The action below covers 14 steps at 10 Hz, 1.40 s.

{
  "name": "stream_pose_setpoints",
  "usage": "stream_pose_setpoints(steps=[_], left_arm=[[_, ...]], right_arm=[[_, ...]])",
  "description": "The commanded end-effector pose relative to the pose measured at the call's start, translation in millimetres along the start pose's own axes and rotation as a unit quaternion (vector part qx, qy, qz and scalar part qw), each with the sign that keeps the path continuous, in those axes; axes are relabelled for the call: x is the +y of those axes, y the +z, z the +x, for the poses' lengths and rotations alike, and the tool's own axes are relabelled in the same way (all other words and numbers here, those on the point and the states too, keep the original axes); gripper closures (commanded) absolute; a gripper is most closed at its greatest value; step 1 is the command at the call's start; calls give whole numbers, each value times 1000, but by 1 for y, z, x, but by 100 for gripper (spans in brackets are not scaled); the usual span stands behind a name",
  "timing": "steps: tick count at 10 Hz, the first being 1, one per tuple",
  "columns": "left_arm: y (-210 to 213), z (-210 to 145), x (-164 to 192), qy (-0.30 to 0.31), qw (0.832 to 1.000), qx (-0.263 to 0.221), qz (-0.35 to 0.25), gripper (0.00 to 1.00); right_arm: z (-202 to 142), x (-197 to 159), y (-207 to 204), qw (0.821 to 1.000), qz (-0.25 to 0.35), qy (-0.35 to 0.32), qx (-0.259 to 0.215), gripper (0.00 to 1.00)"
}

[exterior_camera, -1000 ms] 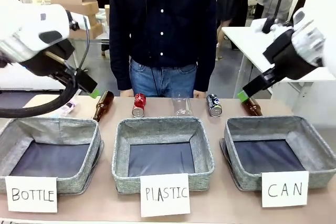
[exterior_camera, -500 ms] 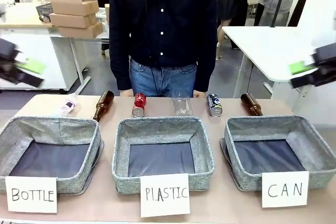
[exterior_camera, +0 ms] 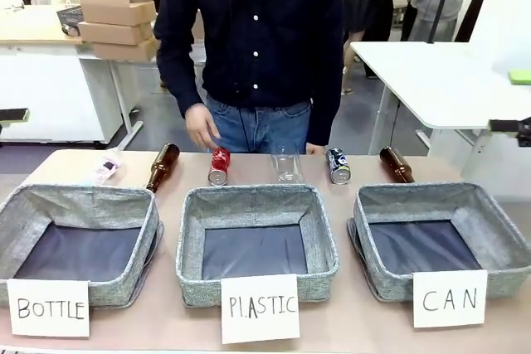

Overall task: Sort the can waste into the basket.
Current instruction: Pick up the can waste from the table and place it in the right Fabric basket.

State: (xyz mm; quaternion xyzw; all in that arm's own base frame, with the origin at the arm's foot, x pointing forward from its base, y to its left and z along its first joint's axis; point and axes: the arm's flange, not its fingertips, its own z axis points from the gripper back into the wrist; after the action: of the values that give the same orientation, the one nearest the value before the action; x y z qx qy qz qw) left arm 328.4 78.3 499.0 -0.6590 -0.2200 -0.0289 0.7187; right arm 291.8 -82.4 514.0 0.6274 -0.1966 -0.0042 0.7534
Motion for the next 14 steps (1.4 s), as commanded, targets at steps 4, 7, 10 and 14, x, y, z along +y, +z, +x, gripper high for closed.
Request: stream_pose_setpoints(steps=[4, 7, 10, 14], left_arm=[[9, -8, -17, -21, 999, 23, -10, 0], [9, -8, -17, -21, 999, 23, -10, 0], [9, -8, -17, -21, 999, 23, -10, 0], [9, -8, -17, -21, 999, 23, -10, 0]], right_arm=[[-8, 15, 12, 999, 16, 36, 8, 0], [-8, 15, 12, 999, 16, 36, 8, 0], [-13, 12, 13, 1000, 6, 21, 12, 0], [68, 39, -128, 869, -485, 79, 60, 0]])
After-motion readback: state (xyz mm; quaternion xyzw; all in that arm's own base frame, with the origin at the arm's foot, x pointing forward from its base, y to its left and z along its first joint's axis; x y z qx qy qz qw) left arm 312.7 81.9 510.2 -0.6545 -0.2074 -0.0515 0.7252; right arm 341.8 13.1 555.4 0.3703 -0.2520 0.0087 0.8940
